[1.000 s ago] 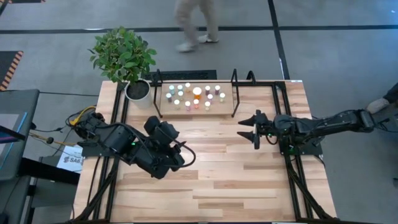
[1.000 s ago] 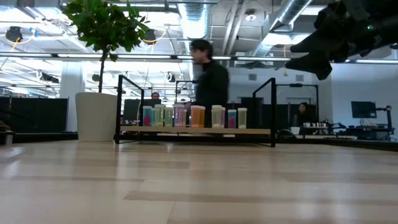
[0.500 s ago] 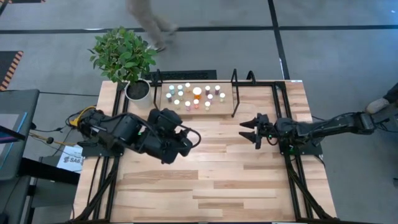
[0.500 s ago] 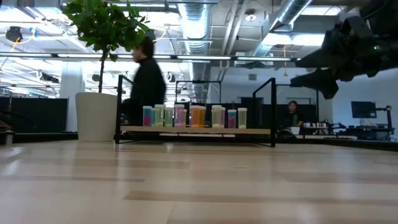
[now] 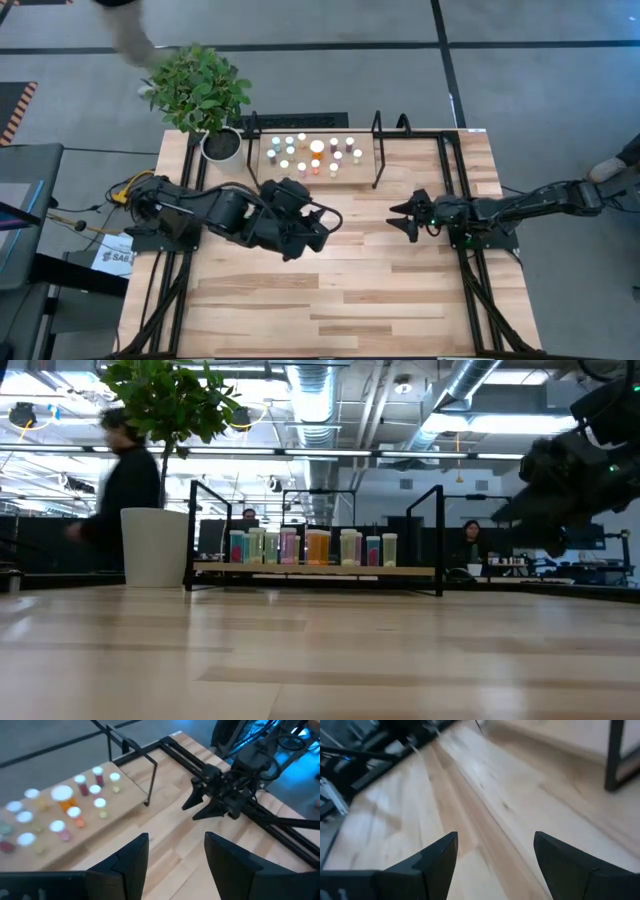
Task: Pick and place medicine bottles onto shelf by color
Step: Return to Home Position
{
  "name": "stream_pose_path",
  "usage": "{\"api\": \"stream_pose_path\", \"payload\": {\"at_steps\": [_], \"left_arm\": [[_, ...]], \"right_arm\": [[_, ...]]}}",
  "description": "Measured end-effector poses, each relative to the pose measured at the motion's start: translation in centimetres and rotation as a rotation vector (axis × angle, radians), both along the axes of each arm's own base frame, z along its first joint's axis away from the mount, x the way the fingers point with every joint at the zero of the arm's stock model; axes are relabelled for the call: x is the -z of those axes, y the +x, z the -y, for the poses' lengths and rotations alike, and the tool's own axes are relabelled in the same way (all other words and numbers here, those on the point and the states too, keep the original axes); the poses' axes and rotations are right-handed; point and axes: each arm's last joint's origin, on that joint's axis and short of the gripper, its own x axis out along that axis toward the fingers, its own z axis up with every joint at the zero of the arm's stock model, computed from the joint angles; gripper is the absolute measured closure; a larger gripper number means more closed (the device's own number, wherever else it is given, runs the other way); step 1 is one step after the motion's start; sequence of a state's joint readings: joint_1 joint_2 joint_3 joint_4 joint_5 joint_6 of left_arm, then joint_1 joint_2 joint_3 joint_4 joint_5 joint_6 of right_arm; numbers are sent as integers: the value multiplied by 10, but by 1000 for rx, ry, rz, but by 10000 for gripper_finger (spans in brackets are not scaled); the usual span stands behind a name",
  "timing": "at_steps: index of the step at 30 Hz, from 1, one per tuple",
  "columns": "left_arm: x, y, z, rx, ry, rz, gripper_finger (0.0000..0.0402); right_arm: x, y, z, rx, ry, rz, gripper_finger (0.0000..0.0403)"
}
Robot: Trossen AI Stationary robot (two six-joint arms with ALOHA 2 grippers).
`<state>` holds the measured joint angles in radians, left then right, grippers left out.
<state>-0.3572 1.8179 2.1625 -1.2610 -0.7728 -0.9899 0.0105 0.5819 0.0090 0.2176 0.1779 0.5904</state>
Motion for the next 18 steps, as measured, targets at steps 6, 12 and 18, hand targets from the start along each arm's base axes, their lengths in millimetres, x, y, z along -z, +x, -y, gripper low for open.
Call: {"api": "stream_pose_path", "payload": {"at_steps": [6,12,18], "left_arm": [[20,20,0,15,-10,41,221],[45,35,6,124,-21,26,221],[72,41,11,251,-75,-57,221]], "right_arm": [[12,-6,0,16,33,-133,117],[14,-7,0,16,32,-159,117],[15,-7,0,17,32,-163,117]]}}
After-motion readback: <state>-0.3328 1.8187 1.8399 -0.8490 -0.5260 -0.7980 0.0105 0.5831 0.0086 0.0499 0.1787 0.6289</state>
